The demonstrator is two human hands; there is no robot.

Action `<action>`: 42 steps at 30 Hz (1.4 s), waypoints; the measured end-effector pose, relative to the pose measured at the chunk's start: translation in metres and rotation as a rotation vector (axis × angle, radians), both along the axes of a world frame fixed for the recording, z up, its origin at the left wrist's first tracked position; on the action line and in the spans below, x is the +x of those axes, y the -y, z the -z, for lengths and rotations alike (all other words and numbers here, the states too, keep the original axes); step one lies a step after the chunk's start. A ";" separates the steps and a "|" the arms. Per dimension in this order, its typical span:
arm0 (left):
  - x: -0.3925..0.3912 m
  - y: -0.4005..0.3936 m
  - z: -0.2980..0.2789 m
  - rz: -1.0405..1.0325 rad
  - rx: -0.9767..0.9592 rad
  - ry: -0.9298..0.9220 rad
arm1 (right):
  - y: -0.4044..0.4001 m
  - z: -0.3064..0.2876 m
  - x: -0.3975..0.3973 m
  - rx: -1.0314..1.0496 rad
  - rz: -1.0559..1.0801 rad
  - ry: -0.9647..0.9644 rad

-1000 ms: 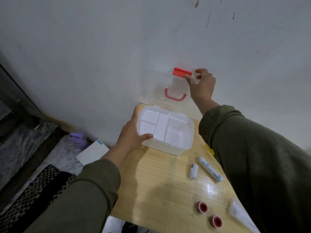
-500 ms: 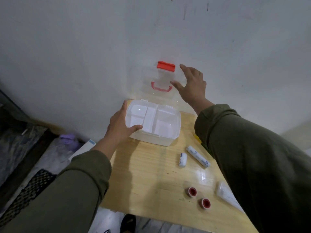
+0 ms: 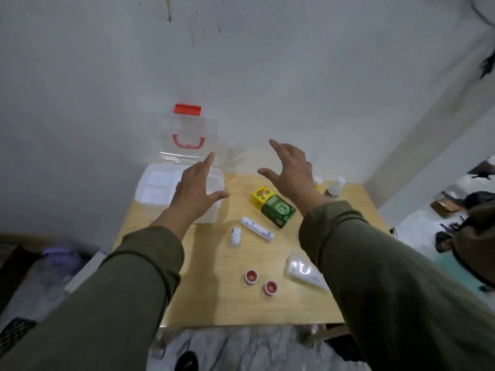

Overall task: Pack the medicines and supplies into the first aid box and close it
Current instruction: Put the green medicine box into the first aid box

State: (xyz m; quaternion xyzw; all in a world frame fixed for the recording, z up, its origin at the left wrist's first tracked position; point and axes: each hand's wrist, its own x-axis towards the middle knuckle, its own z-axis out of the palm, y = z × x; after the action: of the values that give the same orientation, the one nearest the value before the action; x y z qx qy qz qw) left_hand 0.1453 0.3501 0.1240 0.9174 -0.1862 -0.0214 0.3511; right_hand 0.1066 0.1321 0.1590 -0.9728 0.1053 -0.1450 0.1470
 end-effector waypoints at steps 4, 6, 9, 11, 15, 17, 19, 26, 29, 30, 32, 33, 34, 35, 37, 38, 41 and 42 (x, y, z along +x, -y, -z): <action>-0.009 0.037 0.004 0.106 0.045 -0.053 | 0.016 0.009 -0.030 0.027 0.045 -0.039; -0.011 0.053 0.009 0.171 0.087 -0.086 | 0.023 0.020 -0.043 0.062 0.077 -0.063; -0.006 0.072 0.018 0.231 0.129 -0.150 | 0.030 0.043 -0.053 0.124 0.125 -0.109; 0.001 0.084 0.025 0.268 0.161 -0.185 | 0.032 0.056 -0.056 0.161 0.154 -0.149; 0.020 0.106 0.041 0.320 0.207 -0.225 | 0.031 0.081 -0.056 0.232 0.201 -0.211; 0.031 0.115 0.052 0.336 0.228 -0.231 | 0.034 0.092 -0.053 0.231 0.228 -0.228; 0.041 0.124 0.065 0.359 0.248 -0.238 | 0.037 0.101 -0.049 0.235 0.250 -0.249; 0.059 0.138 0.101 0.409 0.337 -0.316 | 0.045 0.127 -0.035 0.233 0.293 -0.309; 0.060 0.140 0.110 0.402 0.325 -0.324 | 0.047 0.133 -0.031 0.233 0.304 -0.314; 0.060 0.140 0.112 0.390 0.310 -0.319 | 0.047 0.135 -0.030 0.236 0.302 -0.306; 0.058 0.142 0.113 0.356 0.282 -0.303 | 0.049 0.138 -0.029 0.247 0.288 -0.282; 0.057 0.143 0.112 0.338 0.269 -0.293 | 0.050 0.138 -0.028 0.256 0.280 -0.273; 0.056 0.144 0.111 0.324 0.259 -0.286 | 0.052 0.138 -0.028 0.269 0.270 -0.265; 0.055 0.145 0.110 0.311 0.253 -0.284 | 0.053 0.138 -0.028 0.284 0.258 -0.257; 0.052 0.146 0.107 0.290 0.250 -0.283 | 0.057 0.134 -0.027 0.305 0.226 -0.244; 0.051 0.146 0.104 0.279 0.253 -0.283 | 0.058 0.132 -0.026 0.315 0.209 -0.241; 0.046 0.146 0.092 0.233 0.247 -0.271 | 0.062 0.122 -0.026 0.365 0.162 -0.218; 0.044 0.146 0.087 0.207 0.232 -0.264 | 0.064 0.117 -0.026 0.379 0.144 -0.204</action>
State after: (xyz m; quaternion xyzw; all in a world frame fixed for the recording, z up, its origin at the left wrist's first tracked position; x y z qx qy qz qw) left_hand 0.1890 0.2043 0.0375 0.9169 -0.2281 -0.1987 0.2605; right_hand 0.0807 0.0684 0.0419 -0.9273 0.2140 -0.0334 0.3052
